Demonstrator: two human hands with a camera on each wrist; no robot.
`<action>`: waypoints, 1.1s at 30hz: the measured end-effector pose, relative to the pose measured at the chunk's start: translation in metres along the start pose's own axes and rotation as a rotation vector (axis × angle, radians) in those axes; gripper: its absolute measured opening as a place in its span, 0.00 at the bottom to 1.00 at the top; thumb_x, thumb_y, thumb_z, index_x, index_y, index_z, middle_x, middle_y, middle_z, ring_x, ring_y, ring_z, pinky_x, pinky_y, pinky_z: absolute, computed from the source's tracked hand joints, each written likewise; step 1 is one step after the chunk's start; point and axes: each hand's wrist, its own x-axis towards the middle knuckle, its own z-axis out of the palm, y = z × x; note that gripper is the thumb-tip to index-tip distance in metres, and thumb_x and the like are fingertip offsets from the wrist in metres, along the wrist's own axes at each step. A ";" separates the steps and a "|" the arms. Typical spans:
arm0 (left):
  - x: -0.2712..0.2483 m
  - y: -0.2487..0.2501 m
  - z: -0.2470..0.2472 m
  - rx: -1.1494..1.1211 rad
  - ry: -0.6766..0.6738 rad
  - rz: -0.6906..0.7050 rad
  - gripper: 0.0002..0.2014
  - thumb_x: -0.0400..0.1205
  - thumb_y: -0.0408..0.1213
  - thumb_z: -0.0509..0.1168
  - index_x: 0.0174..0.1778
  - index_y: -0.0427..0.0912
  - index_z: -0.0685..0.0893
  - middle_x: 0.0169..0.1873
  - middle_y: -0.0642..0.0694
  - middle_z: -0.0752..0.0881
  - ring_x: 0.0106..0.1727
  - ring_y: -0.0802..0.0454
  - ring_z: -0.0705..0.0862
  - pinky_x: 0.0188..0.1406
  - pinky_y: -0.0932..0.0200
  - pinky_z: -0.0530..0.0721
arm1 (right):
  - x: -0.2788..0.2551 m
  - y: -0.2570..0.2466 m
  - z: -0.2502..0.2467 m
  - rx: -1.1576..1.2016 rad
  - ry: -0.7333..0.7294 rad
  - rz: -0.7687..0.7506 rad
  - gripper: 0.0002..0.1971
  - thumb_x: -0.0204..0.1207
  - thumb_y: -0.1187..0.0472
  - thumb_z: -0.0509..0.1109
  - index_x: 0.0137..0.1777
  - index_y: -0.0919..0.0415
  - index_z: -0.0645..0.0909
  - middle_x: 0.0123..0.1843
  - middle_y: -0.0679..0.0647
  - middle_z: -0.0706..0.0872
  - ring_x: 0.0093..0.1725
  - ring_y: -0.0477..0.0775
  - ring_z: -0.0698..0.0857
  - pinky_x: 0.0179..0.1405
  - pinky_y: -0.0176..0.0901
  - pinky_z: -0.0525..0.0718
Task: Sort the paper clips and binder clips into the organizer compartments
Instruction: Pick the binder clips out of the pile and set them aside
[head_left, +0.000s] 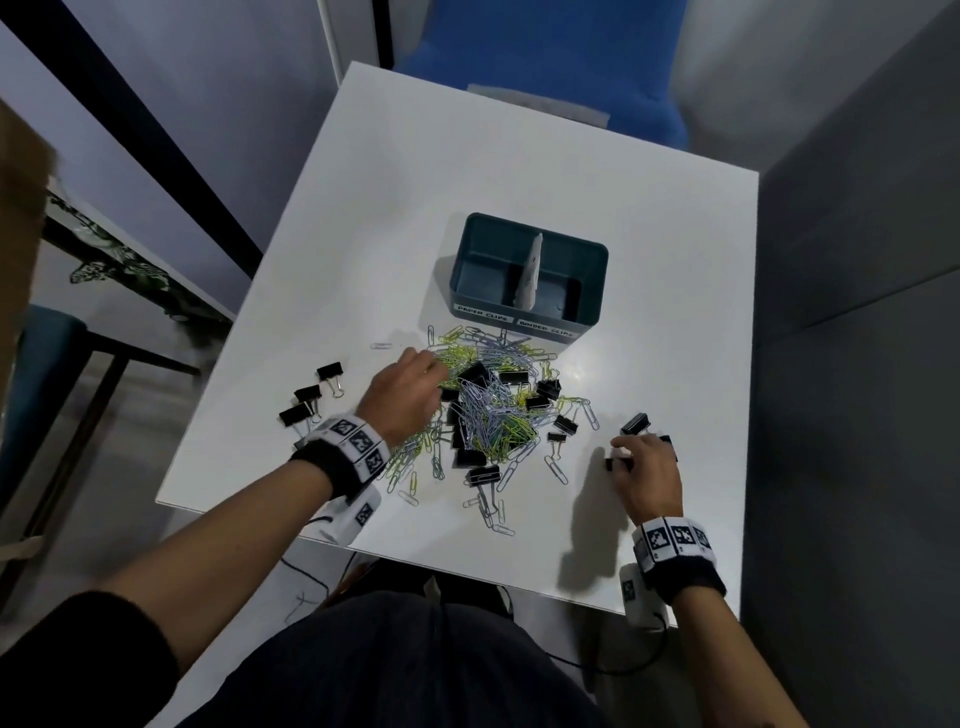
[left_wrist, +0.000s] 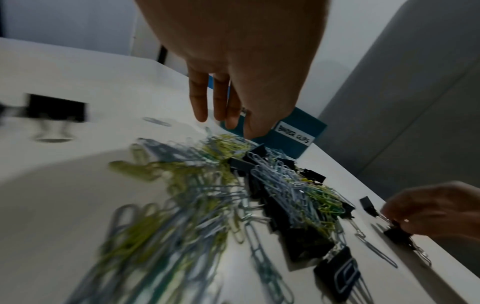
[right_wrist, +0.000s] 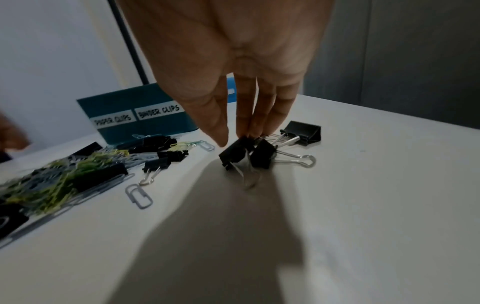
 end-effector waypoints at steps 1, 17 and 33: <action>0.008 0.006 0.003 -0.007 -0.012 0.015 0.10 0.81 0.32 0.64 0.58 0.41 0.81 0.54 0.44 0.83 0.54 0.48 0.77 0.46 0.57 0.81 | 0.001 -0.004 0.001 -0.017 0.021 -0.029 0.11 0.71 0.70 0.71 0.52 0.62 0.87 0.51 0.63 0.86 0.56 0.66 0.80 0.54 0.53 0.80; 0.046 0.035 0.042 -0.010 -0.207 -0.097 0.24 0.75 0.34 0.73 0.66 0.42 0.73 0.63 0.38 0.75 0.60 0.42 0.77 0.52 0.52 0.86 | 0.008 -0.086 0.032 -0.058 -0.224 -0.111 0.27 0.71 0.67 0.74 0.71 0.56 0.75 0.62 0.61 0.74 0.50 0.66 0.83 0.47 0.54 0.85; 0.025 0.007 0.009 -0.487 -0.005 -0.226 0.11 0.77 0.22 0.67 0.46 0.41 0.90 0.45 0.44 0.90 0.46 0.50 0.87 0.50 0.50 0.87 | 0.001 -0.068 0.000 0.324 -0.033 -0.066 0.13 0.78 0.68 0.68 0.61 0.57 0.79 0.40 0.52 0.87 0.38 0.51 0.85 0.37 0.35 0.77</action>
